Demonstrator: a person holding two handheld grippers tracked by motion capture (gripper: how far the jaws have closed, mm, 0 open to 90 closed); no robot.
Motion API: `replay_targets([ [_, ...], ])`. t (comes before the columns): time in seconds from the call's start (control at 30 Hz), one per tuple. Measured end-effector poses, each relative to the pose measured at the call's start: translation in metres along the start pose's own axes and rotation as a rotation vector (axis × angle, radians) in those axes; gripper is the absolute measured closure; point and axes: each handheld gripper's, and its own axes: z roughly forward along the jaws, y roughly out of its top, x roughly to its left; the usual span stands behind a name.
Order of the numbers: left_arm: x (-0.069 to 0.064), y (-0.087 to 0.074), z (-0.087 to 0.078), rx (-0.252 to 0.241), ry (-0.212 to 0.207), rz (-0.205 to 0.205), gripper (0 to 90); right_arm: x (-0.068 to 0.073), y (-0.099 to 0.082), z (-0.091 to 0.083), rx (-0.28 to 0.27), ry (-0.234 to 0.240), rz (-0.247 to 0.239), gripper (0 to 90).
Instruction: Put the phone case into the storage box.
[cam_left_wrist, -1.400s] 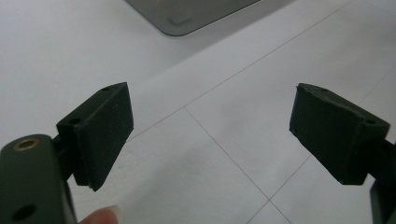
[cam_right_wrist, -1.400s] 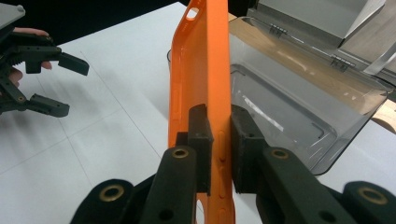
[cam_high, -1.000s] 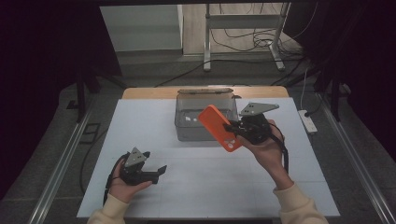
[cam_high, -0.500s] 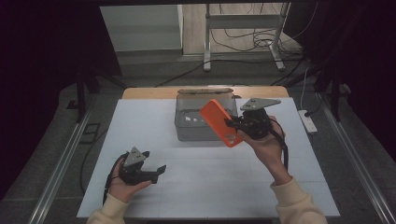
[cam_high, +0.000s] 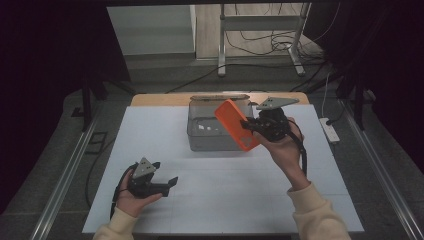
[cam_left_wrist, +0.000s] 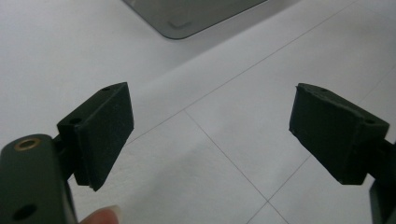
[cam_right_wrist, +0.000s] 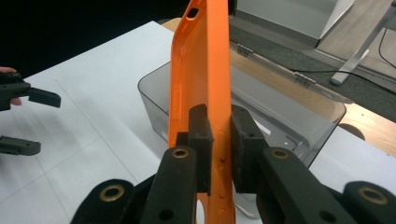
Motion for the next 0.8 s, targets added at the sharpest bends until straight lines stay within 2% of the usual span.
replay_targets([
  [0.13, 0.000, 0.000, 0.000, 0.003, 0.001, 0.006, 14.1, -0.001, 0.003, 0.003, 0.013, -0.007, -0.009, 80.6],
  [0.43, 0.000, 0.000, -0.001, -0.001, 0.002, 0.001, 13.8, -0.008, 0.011, 0.005, 0.016, -0.030, 0.010, 80.6],
  [0.8, 0.002, 0.000, -0.002, -0.006, 0.006, -0.005, 13.7, -0.013, 0.019, 0.012, 0.037, -0.056, 0.009, 80.6],
])
